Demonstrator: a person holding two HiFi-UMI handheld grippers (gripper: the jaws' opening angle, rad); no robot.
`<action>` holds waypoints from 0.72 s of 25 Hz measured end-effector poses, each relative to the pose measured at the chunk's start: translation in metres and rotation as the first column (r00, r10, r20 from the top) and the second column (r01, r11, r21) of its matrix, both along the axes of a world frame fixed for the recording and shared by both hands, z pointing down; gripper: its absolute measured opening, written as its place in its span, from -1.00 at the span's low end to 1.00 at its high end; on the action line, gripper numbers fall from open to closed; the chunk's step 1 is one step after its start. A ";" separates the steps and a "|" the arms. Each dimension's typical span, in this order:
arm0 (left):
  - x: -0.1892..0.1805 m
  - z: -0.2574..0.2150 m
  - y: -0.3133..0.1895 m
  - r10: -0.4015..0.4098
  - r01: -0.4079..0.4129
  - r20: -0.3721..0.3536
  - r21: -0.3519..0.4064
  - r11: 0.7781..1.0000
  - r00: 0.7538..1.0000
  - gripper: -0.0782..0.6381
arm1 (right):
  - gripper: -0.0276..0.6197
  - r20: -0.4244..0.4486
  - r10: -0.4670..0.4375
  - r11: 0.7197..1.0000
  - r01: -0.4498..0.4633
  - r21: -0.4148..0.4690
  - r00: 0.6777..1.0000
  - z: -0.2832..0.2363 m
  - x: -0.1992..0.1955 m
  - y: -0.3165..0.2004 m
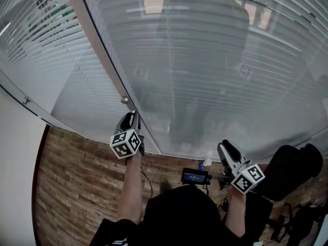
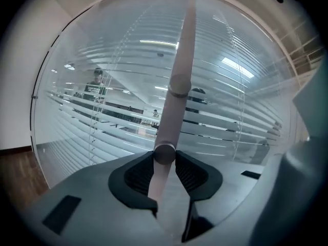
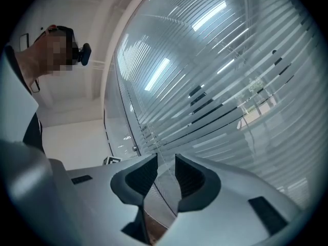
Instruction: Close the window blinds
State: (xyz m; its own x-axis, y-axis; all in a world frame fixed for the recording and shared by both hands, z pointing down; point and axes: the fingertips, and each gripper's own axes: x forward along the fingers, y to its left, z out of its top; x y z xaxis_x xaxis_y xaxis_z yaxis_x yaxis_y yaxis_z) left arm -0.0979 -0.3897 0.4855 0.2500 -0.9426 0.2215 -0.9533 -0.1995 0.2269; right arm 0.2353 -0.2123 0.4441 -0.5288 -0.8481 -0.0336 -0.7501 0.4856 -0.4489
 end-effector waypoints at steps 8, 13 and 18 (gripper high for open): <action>0.002 0.002 -0.003 -0.036 0.003 0.525 0.063 0.998 0.850 -0.40 | -0.58 0.000 0.006 1.000 -0.006 -0.009 1.000 0.002 0.002 0.003; 0.002 0.002 -0.005 -0.059 -0.002 0.707 0.085 0.996 0.705 -0.40 | -0.58 0.002 0.000 1.000 0.000 -0.008 1.000 0.002 0.000 0.001; 0.003 0.005 -0.005 -0.066 -0.008 0.742 0.095 0.995 0.667 -0.40 | -0.58 0.005 -0.004 1.000 0.004 -0.004 1.000 0.003 0.001 0.002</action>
